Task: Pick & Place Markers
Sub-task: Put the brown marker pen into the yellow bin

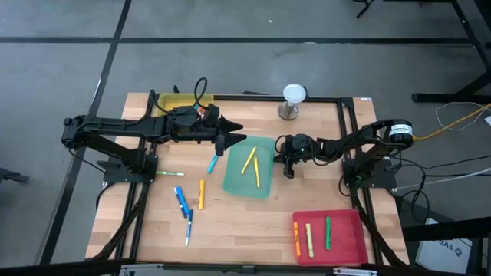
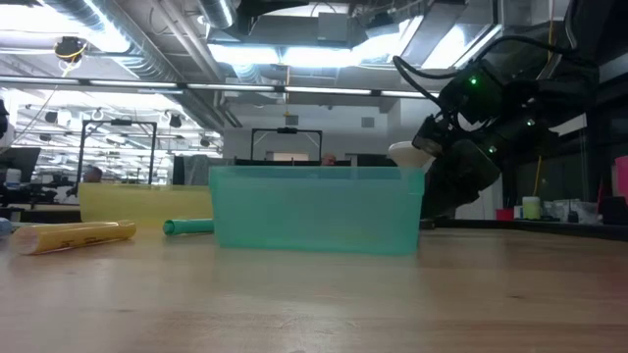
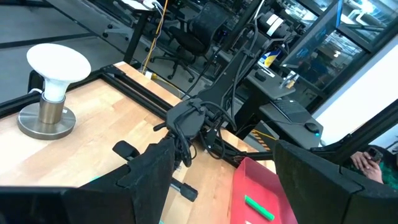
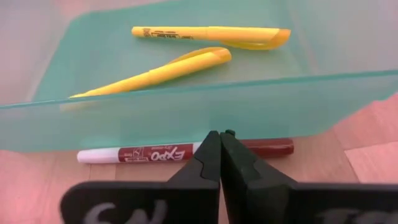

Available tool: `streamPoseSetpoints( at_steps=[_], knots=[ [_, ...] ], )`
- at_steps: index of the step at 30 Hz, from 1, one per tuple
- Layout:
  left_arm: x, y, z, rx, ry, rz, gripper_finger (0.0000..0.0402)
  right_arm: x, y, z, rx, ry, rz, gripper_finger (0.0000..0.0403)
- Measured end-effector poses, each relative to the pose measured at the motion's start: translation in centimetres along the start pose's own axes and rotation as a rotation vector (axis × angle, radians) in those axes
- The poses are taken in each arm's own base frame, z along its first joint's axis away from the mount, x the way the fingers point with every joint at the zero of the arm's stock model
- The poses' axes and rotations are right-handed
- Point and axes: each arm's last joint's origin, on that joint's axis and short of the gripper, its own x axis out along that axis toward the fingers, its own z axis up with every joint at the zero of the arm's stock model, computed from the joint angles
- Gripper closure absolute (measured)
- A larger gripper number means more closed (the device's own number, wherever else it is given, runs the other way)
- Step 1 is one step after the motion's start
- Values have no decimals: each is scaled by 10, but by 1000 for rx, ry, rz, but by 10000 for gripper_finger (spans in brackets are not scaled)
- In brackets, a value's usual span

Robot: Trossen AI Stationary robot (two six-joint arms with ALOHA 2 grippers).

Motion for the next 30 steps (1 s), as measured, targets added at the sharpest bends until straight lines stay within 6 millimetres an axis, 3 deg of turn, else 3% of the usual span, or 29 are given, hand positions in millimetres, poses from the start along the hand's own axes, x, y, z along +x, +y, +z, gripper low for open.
streamPoseSetpoints(
  at_steps=[24,30],
  knots=[
    [0,0,0,0,2,-4,135,0,0,0,6,2,-1,403],
    [0,0,0,-1,6,-10,135,0,-4,0,66,-13,-144,403]
  ],
)
